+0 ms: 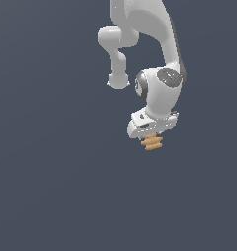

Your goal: Pick up the object and move it to a goal position.

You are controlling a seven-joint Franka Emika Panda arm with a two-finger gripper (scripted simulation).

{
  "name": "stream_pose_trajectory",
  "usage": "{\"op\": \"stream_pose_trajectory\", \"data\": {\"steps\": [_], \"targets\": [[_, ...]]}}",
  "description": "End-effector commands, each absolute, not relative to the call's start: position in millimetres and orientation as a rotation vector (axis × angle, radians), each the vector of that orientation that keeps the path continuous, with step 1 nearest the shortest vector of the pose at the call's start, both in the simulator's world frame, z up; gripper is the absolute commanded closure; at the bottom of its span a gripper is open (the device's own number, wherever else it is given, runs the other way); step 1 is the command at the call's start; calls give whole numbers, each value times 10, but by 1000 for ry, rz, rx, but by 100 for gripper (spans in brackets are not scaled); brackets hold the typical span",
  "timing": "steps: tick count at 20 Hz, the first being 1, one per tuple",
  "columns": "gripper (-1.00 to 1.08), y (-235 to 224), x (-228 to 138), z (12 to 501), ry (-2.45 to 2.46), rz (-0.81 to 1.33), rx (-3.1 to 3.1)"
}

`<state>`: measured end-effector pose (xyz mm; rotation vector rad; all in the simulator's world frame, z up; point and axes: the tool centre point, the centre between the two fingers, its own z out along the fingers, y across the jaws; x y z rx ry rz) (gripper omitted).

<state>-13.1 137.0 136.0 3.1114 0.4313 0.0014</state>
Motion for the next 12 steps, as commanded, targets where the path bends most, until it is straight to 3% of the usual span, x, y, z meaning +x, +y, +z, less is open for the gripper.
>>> {"op": "stream_pose_trajectory", "data": {"steps": [1, 12], "targets": [[108, 1608, -58, 1502, 429, 0, 3111], [108, 2148, 141, 1818, 429, 0, 3112]]}}
